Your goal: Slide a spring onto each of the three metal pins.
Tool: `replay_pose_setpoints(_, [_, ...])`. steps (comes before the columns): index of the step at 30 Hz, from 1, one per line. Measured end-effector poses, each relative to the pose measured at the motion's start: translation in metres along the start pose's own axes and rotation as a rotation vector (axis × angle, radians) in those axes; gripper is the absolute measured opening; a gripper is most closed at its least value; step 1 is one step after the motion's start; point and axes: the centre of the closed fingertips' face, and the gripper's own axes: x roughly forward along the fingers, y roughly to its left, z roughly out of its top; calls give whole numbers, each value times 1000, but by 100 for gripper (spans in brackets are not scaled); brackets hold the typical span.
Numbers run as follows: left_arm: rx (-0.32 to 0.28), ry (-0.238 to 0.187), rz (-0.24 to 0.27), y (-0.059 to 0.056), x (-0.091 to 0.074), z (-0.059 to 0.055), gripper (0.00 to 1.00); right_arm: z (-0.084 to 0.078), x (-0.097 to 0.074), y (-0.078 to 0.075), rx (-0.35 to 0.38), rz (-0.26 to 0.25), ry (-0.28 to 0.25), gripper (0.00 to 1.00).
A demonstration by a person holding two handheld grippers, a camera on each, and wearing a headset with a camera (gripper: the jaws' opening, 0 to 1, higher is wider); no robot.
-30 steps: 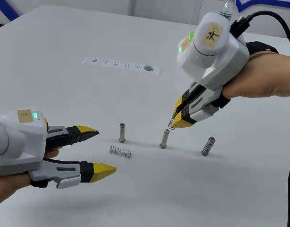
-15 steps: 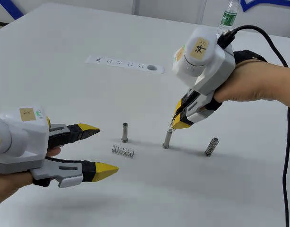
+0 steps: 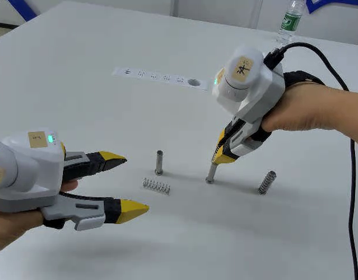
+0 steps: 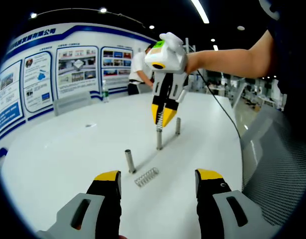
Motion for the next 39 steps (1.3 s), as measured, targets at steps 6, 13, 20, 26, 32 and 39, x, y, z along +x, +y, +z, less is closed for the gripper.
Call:
replay_pose_setpoints(6, [-1,2,2,0,-1,0,61,-3,11,0,6,14,15,13])
replay_pose_setpoints(13, [-1,3,1,-1,-1,0,60,-9,22,7,16,29,45,13])
replay_pose_setpoints(20, [2,4,2,-2,-1,1,60,-12,32,11,32,35,53,13])
replay_pose_setpoints(26, [3,6,5,-1,-2,1,60,-16,43,11,35,38,72,13])
replay_pose_setpoints(32, [0,6,7,-1,-2,0,60,-18,49,8,34,35,81,13])
replay_pose_setpoints(39, [2,6,7,-1,-2,0,60,-18,50,7,43,36,73,17])
